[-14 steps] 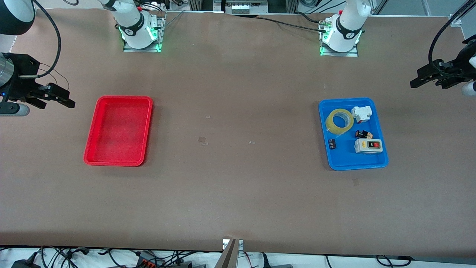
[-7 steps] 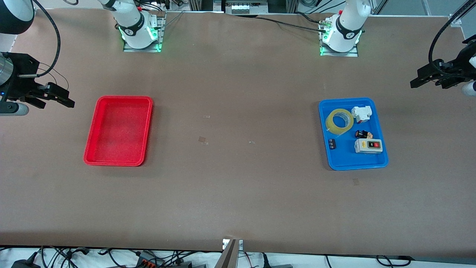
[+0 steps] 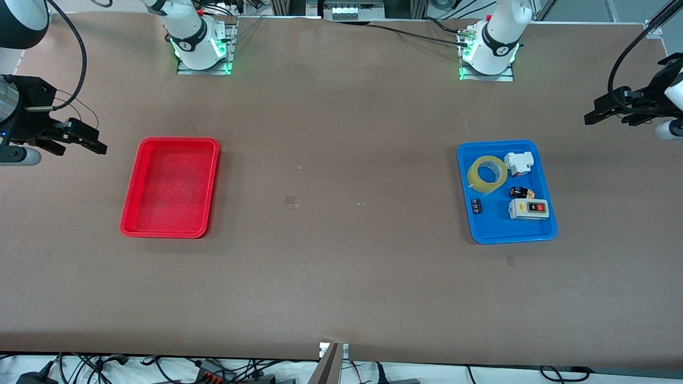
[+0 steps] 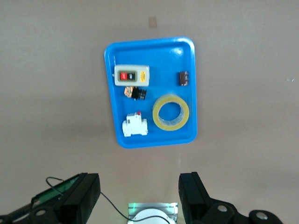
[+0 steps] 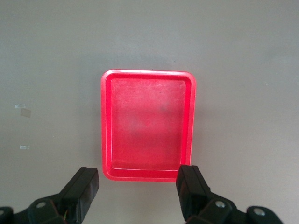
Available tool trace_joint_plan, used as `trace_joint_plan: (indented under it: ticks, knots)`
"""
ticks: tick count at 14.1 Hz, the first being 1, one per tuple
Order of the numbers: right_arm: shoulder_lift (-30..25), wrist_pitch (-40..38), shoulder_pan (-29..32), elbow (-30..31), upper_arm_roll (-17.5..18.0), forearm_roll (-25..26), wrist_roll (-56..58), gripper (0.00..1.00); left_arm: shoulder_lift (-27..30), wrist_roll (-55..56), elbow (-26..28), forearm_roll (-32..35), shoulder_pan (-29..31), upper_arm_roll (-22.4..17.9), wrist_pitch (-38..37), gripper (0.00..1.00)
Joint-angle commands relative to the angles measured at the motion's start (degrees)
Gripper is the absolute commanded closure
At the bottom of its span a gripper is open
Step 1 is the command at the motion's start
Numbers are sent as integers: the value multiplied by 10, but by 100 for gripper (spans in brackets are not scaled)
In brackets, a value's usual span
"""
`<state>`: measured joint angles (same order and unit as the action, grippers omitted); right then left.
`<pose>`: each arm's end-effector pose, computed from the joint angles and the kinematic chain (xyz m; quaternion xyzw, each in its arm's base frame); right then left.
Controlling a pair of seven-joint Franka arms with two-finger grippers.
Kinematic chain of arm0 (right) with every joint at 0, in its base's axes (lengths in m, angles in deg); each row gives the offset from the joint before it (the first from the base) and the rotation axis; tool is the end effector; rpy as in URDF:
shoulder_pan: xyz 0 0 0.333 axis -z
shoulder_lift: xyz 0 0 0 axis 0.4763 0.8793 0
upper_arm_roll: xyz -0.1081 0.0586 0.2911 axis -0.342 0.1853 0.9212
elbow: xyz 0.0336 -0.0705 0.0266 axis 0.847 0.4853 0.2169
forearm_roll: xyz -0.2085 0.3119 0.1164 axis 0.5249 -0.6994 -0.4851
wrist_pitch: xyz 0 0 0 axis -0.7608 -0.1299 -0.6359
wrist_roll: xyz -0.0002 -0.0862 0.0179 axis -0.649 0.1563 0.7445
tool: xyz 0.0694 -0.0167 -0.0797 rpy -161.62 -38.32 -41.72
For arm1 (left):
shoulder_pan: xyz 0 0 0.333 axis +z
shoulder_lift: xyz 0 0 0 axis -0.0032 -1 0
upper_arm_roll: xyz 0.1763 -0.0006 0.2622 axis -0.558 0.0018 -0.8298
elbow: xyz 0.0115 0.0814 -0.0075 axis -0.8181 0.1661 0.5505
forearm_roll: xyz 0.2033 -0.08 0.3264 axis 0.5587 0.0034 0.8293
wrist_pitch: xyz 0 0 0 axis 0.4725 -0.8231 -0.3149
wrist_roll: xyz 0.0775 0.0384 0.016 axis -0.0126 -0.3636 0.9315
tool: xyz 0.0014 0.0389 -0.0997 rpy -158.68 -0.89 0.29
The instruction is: Place and move tape with both arms
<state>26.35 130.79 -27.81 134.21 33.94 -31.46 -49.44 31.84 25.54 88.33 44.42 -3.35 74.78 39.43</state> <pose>0.5770 -0.0072 0.5703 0.9998 0.0052 -0.0157 0.0069 0.5443 0.0177 0.6016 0.9953 0.0010 -0.0963 0.0141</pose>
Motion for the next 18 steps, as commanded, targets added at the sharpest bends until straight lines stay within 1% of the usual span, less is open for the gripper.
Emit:
trace_joint_plan:
  ticks: [1,2,5,9,11,13,17,18]
  knots:
    - [-12,3,-4,6,-5,-4,1,0,6,-12,73,-5,-10,12,47,0]
    - [-12,3,-4,6,-5,-4,1,0,8,-12,100,-5,-10,25,75,0]
    - [-11,3,-5,6,-5,-4,1,0,8,-14,175,-5,-10,32,155,0]
    - [-8,3,-5,4,-5,-4,1,0,8,-14,310,-5,-10,33,320,0]
    - [-7,3,-5,4,-5,-4,1,0,4,-14,367,-5,-9,32,395,0]
    - [-7,3,-5,4,-5,-4,1,0,-6,-15,411,-5,-6,32,463,0]
    - [-7,4,-5,3,-5,-4,1,0,-98,-10,415,-5,-4,32,554,0]
    - [-7,4,-5,3,-5,-4,1,0,-117,-9,415,-5,-4,33,566,0]
